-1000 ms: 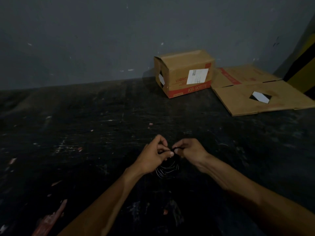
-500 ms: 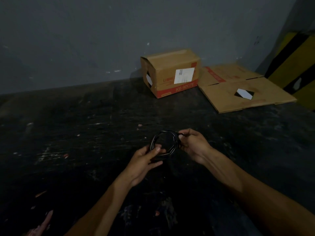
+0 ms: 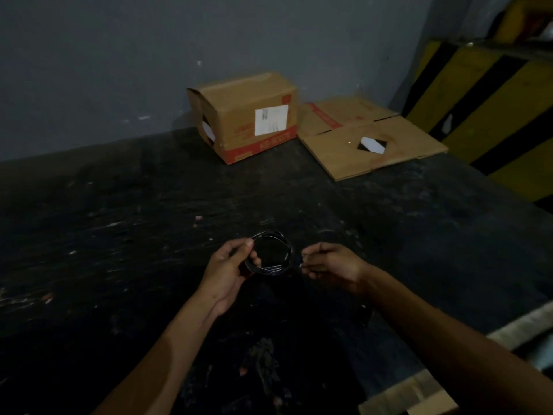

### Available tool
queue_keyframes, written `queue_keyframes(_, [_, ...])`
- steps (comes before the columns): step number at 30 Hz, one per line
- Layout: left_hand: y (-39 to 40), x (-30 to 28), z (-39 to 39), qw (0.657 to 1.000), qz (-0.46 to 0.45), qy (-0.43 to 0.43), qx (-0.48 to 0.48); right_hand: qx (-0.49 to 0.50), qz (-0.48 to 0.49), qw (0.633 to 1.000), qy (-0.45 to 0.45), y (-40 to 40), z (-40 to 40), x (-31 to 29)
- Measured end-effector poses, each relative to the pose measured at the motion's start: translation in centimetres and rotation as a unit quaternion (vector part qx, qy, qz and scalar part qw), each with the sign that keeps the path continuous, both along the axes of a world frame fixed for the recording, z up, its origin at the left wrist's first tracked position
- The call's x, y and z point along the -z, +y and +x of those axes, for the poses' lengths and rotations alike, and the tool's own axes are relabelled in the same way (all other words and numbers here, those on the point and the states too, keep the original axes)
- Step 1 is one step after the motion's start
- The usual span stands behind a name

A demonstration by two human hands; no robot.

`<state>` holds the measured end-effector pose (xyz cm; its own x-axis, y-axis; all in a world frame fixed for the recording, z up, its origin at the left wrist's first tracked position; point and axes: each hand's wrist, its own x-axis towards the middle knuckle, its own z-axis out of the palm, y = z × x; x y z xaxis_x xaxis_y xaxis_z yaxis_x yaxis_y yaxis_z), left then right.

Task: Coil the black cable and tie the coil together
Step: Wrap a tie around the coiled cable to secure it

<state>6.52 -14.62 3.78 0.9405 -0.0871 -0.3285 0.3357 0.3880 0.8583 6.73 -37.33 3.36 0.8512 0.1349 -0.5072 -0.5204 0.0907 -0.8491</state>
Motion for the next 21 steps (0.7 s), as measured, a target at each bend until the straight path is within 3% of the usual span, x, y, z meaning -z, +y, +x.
queue_keyframes(4, [-0.9, 0.5, 0.5, 1.000, 0.007, 0.008, -0.015, -0.007, -0.224, 0.973, -0.052, -4.7, -1.1, 1.5])
queue_keyframes(8, [-1.5, 1.1, 0.7, 1.000, 0.011, 0.016, -0.016, -0.141, -0.449, 0.881, -0.044, -9.4, -2.1, 4.0])
queue_keyframes(11, [-1.7, 1.5, 0.7, 1.000, 0.023, 0.017, -0.009, -0.194, -0.503, 0.842, -0.003, -10.6, -3.5, 5.7])
queue_keyframes(21, [-1.6, 2.2, 0.0, 0.996, 0.077, 0.037, -0.003, -0.237, -0.545, 0.804, 0.001, -8.2, -3.7, 7.6])
